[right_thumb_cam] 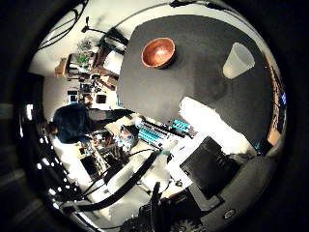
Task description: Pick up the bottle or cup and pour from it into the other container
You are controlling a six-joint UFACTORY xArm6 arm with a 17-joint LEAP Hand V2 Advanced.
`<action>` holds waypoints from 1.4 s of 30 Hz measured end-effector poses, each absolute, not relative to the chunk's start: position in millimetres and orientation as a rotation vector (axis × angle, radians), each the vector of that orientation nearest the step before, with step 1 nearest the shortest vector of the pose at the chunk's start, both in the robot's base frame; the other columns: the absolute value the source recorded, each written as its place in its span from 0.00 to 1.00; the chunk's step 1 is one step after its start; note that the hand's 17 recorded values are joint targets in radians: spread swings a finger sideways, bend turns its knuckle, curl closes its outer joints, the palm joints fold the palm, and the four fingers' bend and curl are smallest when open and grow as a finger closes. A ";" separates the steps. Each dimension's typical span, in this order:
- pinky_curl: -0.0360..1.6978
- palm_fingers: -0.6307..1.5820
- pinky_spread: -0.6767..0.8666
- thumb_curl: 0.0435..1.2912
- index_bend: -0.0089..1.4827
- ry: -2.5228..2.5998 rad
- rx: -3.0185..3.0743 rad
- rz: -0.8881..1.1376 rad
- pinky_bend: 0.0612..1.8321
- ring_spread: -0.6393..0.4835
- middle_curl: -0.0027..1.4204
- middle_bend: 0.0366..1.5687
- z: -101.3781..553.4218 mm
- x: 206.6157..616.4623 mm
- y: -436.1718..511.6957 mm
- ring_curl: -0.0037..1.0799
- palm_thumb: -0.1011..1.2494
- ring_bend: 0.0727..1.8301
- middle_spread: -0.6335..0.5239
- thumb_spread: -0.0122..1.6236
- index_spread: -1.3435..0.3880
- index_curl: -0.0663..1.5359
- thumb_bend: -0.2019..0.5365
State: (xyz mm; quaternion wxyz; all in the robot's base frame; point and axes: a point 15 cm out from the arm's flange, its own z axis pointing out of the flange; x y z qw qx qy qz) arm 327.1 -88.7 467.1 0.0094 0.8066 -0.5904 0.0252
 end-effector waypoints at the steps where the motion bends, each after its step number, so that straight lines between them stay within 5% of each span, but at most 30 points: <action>1: 0.14 0.47 0.71 0.26 0.12 -1.850 2.538 0.091 0.16 0.61 0.26 0.14 469.2 329.6 -85.6 0.18 0.66 0.18 0.45 0.66 0.56 0.24 0.25; 5: 0.15 0.47 0.71 0.25 0.11 -1.932 2.552 0.140 0.17 0.59 0.26 0.15 475.6 335.6 -94.2 0.19 0.63 0.19 0.44 0.66 0.56 0.23 0.23; 16: 0.16 0.42 0.71 0.19 0.11 -2.342 2.570 -0.001 0.26 0.65 0.26 0.14 466.6 348.8 -137.7 0.20 0.36 0.23 0.52 0.64 0.61 0.21 0.22; 30: 0.17 0.37 0.72 0.19 0.11 -2.773 2.505 -0.195 0.36 0.65 0.25 0.17 426.5 363.4 -223.6 0.21 0.34 0.29 0.56 0.61 0.64 0.20 0.23; 42: 0.15 0.34 0.69 0.20 0.11 -3.111 2.624 -0.347 0.29 0.71 0.24 0.15 392.1 395.0 -263.6 0.19 0.35 0.24 0.62 0.61 0.67 0.21 0.25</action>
